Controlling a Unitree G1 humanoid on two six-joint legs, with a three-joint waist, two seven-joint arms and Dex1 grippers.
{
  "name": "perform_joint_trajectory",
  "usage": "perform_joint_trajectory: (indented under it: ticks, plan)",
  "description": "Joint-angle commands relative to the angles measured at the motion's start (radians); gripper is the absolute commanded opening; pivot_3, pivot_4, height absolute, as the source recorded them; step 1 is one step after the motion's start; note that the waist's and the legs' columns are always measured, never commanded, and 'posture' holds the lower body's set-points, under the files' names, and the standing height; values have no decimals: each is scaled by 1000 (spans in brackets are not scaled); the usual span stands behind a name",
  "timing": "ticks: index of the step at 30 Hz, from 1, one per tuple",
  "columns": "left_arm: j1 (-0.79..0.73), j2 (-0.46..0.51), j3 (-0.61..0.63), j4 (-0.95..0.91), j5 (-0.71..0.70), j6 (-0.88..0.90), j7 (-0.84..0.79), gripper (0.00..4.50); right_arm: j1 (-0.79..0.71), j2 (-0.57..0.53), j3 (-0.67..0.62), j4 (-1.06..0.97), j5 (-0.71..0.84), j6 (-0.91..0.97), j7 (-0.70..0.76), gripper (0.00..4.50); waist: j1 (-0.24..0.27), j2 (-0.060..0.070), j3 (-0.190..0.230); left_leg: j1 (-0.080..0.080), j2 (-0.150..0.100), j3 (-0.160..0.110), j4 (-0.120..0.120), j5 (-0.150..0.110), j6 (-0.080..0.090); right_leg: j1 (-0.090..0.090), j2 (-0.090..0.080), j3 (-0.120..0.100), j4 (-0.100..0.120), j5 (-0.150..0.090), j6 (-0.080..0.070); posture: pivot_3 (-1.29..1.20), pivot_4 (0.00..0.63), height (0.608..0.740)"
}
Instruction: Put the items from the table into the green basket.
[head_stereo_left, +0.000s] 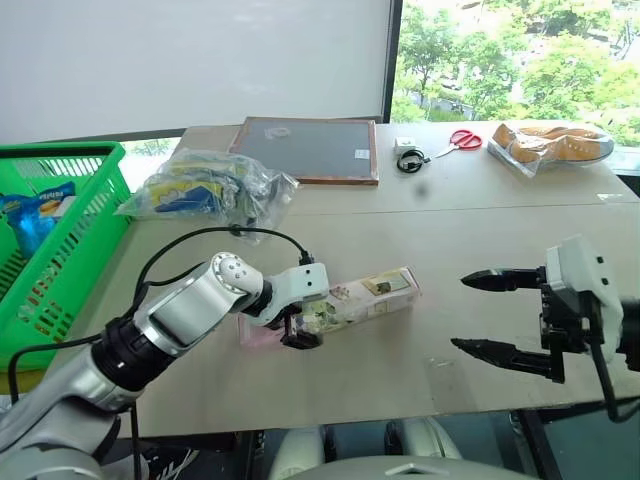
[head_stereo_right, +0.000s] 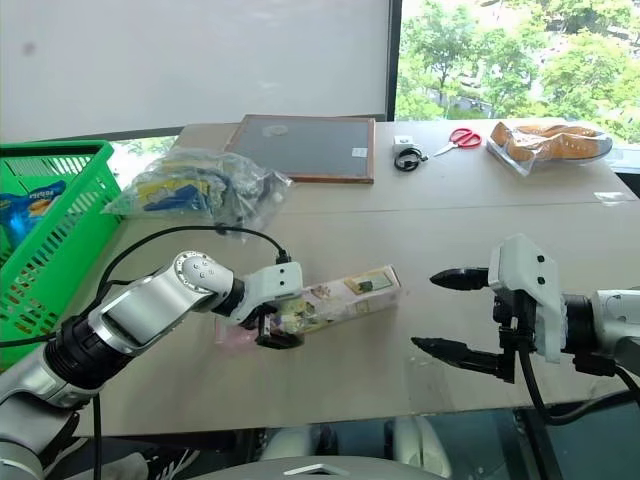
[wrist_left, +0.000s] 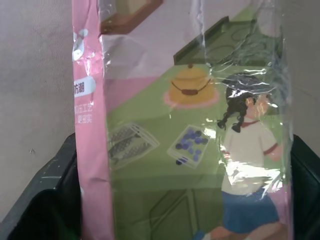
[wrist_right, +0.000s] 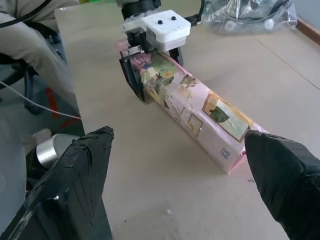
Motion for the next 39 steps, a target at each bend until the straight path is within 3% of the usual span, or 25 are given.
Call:
perform_joint_trajectory:
  ticks: [1, 6, 10, 17, 22, 28, 31, 39]
  plan:
    - [14, -18, -8, 5, 21, -18, -19, 2810, 21, -23, -17, -7, -24, -20, 16, 4500, 1, 0, 0, 0, 0, 0, 0, 0, 0, 1, 0, 0, -1, 0, 0, -248, 58, 740]
    - [48, -10, 64, -10, 32, -50, -30, 1091, 11, -17, 6, 11, -50, -50, 21, 4500, -1, 5, -3, 2, 0, -1, 0, -1, 1, 5, 0, -1, -5, 0, 0, -235, 48, 740]
    - [102, -14, 200, -50, -23, -66, -28, 1091, -70, 23, 82, 38, -67, -97, -6, 4500, -3, 6, -3, 2, 0, -1, 0, -1, 2, 5, -1, -1, -6, 0, 1, -193, 34, 740]
    - [139, -34, 499, -78, -170, 98, 49, 1091, -307, 164, 321, 98, -156, -152, -68, 4500, 4, 4, -2, 0, 1, -3, 0, -1, 2, 4, -1, -3, -6, 1, 1, -95, 10, 740]
    - [110, -95, 816, 19, -228, 205, 218, 1091, -636, 402, 616, 294, -348, -189, -115, 4500, 6, 3, -2, 0, 2, -2, 0, -1, 1, 3, 1, -3, -5, 1, 1, -21, 0, 740]
    - [38, -22, 902, 132, -138, 163, 368, 1091, -941, 602, 712, 572, -429, -75, -166, 4500, 57, 1, -3, -5, 0, -2, 0, 0, 0, -6, 1, -2, 3, 1, 0, 60, 0, 740]
    - [-12, 24, 918, 210, -111, 107, 395, 1091, -1034, 644, 723, 639, -443, -79, -115, 4500, 84, -2, -5, -19, -1, -3, 3, 4, -6, -22, 0, -2, 10, 2, 0, 73, 0, 740]
    - [-303, 184, 881, 821, 84, -319, 538, 1091, -1225, 795, 683, 751, -432, -40, -115, 4500, 103, -8, -9, -25, -2, -3, 1, 4, -7, -29, -2, -3, 10, 2, -1, 91, 0, 740]
